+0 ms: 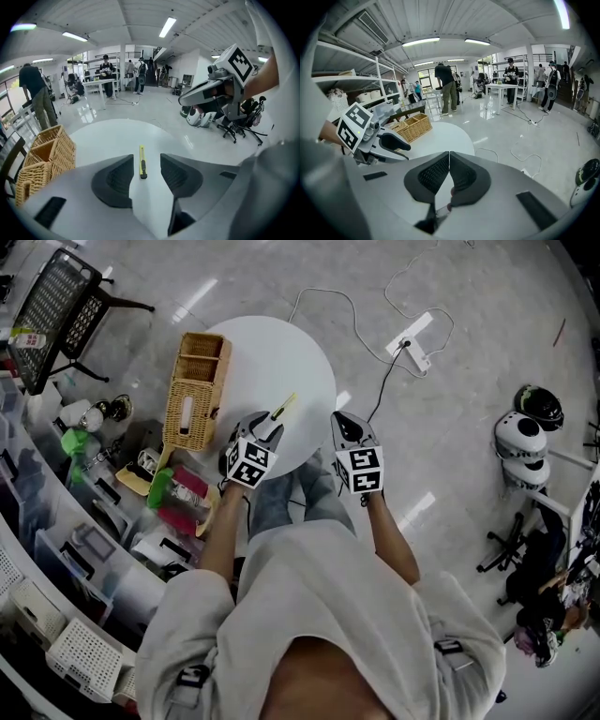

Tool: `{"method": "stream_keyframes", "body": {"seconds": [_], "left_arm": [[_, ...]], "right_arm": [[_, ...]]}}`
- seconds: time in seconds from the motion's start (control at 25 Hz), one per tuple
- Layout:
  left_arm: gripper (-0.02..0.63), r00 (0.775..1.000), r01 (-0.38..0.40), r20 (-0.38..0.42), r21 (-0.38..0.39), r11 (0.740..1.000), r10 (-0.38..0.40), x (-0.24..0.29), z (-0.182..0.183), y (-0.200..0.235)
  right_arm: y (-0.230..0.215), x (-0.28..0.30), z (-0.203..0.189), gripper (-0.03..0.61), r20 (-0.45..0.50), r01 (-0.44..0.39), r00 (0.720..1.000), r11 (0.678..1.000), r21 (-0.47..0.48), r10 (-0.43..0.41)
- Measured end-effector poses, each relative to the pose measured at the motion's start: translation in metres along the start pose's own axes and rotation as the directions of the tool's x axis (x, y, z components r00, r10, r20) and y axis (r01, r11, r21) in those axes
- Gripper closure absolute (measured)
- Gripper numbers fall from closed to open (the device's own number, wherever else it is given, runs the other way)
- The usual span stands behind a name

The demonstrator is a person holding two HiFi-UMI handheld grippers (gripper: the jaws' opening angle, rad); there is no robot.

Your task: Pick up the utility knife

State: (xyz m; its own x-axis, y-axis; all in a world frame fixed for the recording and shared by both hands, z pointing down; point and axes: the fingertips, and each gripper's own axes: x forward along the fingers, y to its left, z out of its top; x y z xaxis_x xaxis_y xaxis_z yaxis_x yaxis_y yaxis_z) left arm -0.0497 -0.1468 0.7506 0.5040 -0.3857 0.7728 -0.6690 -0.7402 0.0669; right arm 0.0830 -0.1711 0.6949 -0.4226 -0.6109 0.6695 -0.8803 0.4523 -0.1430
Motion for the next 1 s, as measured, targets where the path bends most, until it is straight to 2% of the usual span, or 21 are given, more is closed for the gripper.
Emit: {"method": "stream_keyframes", "body": {"seconds": [0.08, 0.32, 0.88, 1.0], "left_arm": [[0.413, 1.0, 0.022, -0.016, 0.003, 1.0, -0.022, 0.005, -0.003, -0.004], [0.362, 0.997, 0.053, -0.062, 0.016, 0.998, -0.052, 0.022, -0.013, -0.011], [0.364, 0.989, 0.069, -0.124, -0.062, 0.996, -0.076, 0.06, -0.031, 0.002], [0.404, 0.989, 0.067, -0.124, -0.069, 0.995, -0.076, 0.062, -0.03, 0.005]], "right_arm": [[-0.001, -0.001, -0.002, 0.546, -0.003, 0.001, 1.0, 1.0, 0.002, -0.001], [-0.004, -0.003, -0.008, 0.546, -0.016, 0.003, 1.0, 1.0, 0.01, -0.003], [-0.009, -0.005, -0.019, 0.546, -0.045, 0.002, 0.999, 1.0, 0.017, -0.001], [-0.011, -0.005, -0.021, 0.546, -0.05, 0.002, 0.999, 1.0, 0.019, -0.001]]}}
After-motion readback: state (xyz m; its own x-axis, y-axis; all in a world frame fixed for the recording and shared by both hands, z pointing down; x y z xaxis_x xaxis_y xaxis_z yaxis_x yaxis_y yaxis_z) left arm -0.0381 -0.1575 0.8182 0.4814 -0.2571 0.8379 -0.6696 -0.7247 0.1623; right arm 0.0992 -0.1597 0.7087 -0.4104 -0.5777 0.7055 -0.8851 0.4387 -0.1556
